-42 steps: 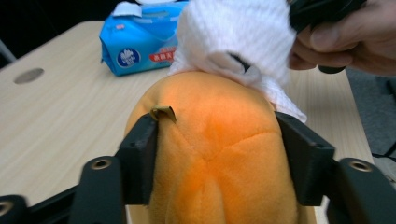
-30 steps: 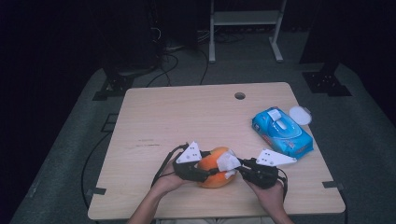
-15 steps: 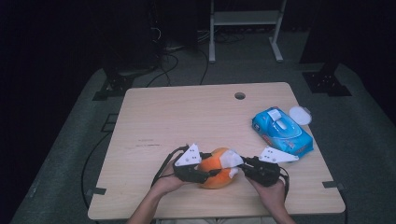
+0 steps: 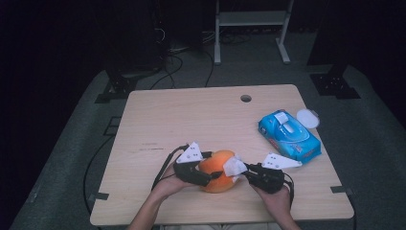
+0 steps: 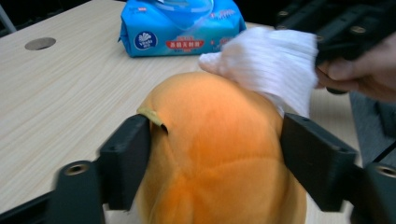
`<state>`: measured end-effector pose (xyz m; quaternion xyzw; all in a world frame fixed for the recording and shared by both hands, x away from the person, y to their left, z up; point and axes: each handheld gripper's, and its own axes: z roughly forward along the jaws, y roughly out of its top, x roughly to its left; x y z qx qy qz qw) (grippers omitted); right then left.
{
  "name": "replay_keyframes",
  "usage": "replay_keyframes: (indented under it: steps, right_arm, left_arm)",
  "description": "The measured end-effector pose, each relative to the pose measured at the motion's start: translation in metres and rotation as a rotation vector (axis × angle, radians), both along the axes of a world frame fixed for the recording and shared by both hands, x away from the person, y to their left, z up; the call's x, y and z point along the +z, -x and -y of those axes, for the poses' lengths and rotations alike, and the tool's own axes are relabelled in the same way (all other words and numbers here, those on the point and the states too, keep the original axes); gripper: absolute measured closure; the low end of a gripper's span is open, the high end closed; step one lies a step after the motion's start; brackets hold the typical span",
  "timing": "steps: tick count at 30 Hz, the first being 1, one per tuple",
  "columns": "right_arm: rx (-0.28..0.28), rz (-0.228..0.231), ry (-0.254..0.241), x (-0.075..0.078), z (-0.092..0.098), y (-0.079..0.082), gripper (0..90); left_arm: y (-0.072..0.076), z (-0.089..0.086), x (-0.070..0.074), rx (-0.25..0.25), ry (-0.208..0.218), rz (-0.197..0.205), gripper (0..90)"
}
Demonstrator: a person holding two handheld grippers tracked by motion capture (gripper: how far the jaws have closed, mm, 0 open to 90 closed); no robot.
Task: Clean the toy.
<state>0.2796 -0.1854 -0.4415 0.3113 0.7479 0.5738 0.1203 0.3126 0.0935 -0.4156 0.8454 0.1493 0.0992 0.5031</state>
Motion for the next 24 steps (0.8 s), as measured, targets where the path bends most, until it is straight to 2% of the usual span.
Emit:
replay_keyframes:
  steps: [2,4,6,8,11,13,15,17,18,21,24]
  right_arm:
    - [-0.032,-0.034,-0.004,-0.006,0.008,-0.006,81.0]
    - [-0.069,-0.077,0.025,-0.014,0.017,-0.013,81.0]
    - [-0.087,-0.119,0.006,-0.02,0.022,-0.017,80.9]
    - [-0.081,-0.109,-0.023,-0.017,0.022,-0.016,80.9]
    - [-0.032,-0.039,-0.068,0.001,0.015,-0.008,80.8]
    - [-0.017,-0.019,-0.062,0.005,0.012,-0.005,80.8]
    - [-0.022,-0.031,-0.056,0.001,0.013,-0.006,80.9]
    - [-0.045,-0.086,-0.081,-0.008,0.019,-0.011,80.9]
    - [-0.055,-0.107,-0.077,-0.01,0.022,-0.013,80.9]
    - [-0.067,-0.141,-0.075,-0.014,0.026,-0.016,80.9]
    - [-0.058,-0.098,-0.073,-0.006,0.022,-0.012,80.9]
  left_arm:
    - [-0.002,-0.003,-0.002,-0.006,-0.006,-0.007,38.4]
    - [-0.003,-0.006,-0.003,-0.013,0.004,-0.014,40.2]
    - [-0.002,-0.007,-0.004,-0.022,0.012,-0.013,40.8]
    - [0.0,-0.005,-0.005,-0.038,0.013,-0.001,41.1]
    - [0.005,0.001,-0.004,-0.084,0.016,0.019,41.4]
    - [0.009,0.005,-0.004,-0.117,0.008,0.035,41.4]
    - [0.01,0.007,-0.004,-0.128,0.006,0.043,41.1]
    - [0.01,0.007,-0.004,-0.134,0.009,0.043,40.9]
    - [0.01,0.006,-0.004,-0.142,0.005,0.046,41.2]
    - [0.01,0.004,-0.005,-0.151,0.005,0.041,41.7]
    - [0.009,0.002,-0.005,-0.165,0.007,0.043,42.1]
